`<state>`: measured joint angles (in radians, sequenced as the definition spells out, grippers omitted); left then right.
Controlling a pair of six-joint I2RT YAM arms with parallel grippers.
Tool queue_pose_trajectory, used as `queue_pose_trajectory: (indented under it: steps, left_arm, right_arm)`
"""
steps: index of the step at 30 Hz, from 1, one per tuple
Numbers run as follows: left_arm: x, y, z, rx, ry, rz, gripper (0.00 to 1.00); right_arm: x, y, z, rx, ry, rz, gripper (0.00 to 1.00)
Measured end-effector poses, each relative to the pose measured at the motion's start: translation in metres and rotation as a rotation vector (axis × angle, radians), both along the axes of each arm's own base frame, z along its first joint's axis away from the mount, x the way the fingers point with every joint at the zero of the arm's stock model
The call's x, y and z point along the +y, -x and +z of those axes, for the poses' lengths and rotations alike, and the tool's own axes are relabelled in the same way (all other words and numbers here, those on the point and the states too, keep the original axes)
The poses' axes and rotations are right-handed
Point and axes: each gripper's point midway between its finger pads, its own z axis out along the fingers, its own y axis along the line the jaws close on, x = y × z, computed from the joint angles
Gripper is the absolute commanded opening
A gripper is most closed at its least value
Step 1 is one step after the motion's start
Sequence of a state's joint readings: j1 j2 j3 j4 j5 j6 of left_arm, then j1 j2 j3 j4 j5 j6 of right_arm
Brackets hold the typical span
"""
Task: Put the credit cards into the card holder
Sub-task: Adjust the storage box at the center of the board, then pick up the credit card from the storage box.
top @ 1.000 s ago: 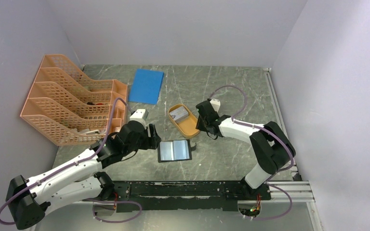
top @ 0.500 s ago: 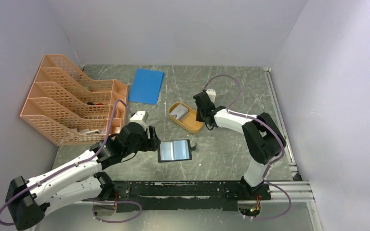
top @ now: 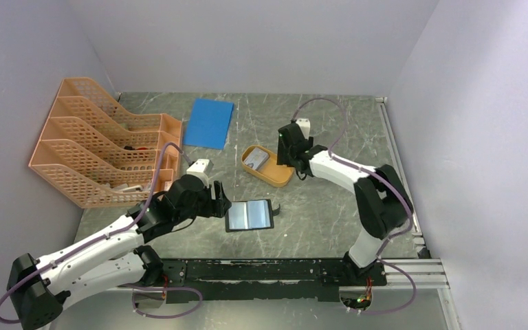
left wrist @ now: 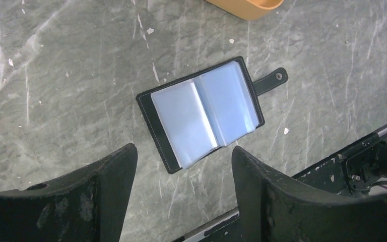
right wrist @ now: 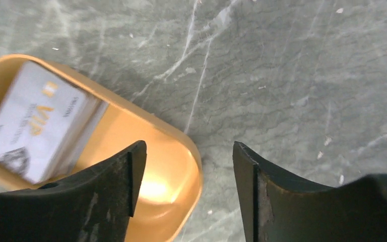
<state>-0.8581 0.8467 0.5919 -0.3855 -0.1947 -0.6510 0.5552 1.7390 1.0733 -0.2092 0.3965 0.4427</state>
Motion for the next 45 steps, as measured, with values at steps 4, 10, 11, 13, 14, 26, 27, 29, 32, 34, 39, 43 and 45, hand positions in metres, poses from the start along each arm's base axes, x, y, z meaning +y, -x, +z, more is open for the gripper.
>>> queue_pose_trajectory:
  steps: [4,10,11,13,14,26,27,29,32,34,39,43,45]
  left_arm:
    - [-0.001,0.001,0.01,-0.028,0.016,-0.023,0.79]
    - [-0.003,0.0,0.029,-0.083,0.071,-0.031,0.89]
    - [-0.005,-0.001,0.032,-0.09,0.082,-0.032,0.89]
    - [-0.007,-0.002,0.035,-0.097,0.1,-0.034,0.89]
    - [-0.009,-0.002,0.036,-0.099,0.107,-0.033,0.89]
    - [-0.004,-0.01,0.029,-0.099,0.153,0.062,0.87]
    - [-0.002,-0.011,0.029,-0.104,0.153,0.073,0.87]
    - [0.0,-0.014,0.031,-0.115,0.157,0.093,0.87]
    - [0.002,-0.017,0.03,-0.12,0.15,0.11,0.87]
    - [0.002,-0.018,0.027,-0.114,0.137,0.114,0.86]
    - [0.004,-0.017,0.017,-0.091,0.102,0.117,0.86]
    - [0.005,-0.017,0.016,-0.088,0.099,0.118,0.86]
    - [0.005,-0.017,0.016,-0.086,0.101,0.12,0.86]
  right_arm:
    - [0.002,0.005,0.056,-0.096,-0.083,-0.006,0.73]
    - [0.02,0.039,0.163,-0.344,-0.371,0.075,1.0]
    - [0.026,0.046,0.172,-0.368,-0.432,0.101,1.0]
    - [0.035,0.054,0.173,-0.38,-0.509,0.133,1.0]
    - [0.039,0.057,0.168,-0.371,-0.541,0.138,1.0]
    - [0.095,0.039,0.101,-0.103,-0.658,0.123,0.94]
    - [0.097,0.038,0.093,-0.082,-0.655,0.111,0.93]
    - [0.097,0.038,0.079,-0.046,-0.648,0.088,0.91]
    - [0.097,0.04,0.06,0.001,-0.638,0.054,0.89]
    - [0.098,0.039,0.054,0.012,-0.641,0.043,0.87]
    - [0.101,0.036,0.03,0.055,-0.645,0.002,0.79]
    - [0.101,0.034,0.002,0.102,-0.626,-0.047,0.72]
    - [0.101,0.032,-0.008,0.115,-0.617,-0.07,0.69]
